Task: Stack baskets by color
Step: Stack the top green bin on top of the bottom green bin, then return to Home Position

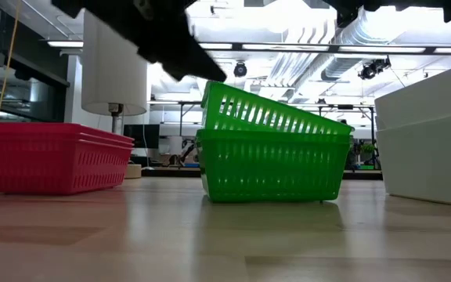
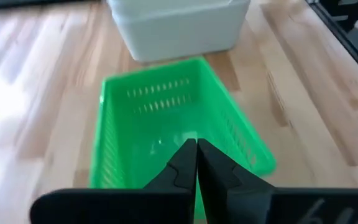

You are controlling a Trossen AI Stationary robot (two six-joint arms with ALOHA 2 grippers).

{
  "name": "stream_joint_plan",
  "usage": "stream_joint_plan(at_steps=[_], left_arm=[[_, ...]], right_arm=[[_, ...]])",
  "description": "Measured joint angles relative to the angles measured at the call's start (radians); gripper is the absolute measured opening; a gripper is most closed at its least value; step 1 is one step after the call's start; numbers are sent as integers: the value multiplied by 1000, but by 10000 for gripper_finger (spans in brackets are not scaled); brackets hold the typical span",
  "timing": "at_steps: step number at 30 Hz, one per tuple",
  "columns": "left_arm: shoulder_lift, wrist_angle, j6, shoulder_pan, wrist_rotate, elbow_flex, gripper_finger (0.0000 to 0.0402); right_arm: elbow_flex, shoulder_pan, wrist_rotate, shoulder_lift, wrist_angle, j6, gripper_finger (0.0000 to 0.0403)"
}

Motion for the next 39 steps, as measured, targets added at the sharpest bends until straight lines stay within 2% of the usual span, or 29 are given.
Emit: stream_joint_plan(at_steps=[4, 15, 24, 29, 33, 39], left_arm=[[0, 61, -76, -34, -19, -39, 0], [0, 167, -160, -68, -157, -129, 0], [32, 210, -147, -67, -142, -135, 0], [-136, 173, -25, -58, -142, -131, 0], [-330, 23, 111, -25, -133, -132, 0], [-561, -134, 211, 110, 59, -132, 0]], right_arm=[[0, 0, 0, 0, -1, 12, 138], [0, 0, 0, 0, 0, 62, 138], [0, 0, 0, 0, 0, 65, 138], [0, 0, 10, -1, 3, 110, 138], [0, 0, 59, -2, 0, 132, 138], [0, 0, 101, -2, -4, 133, 138]])
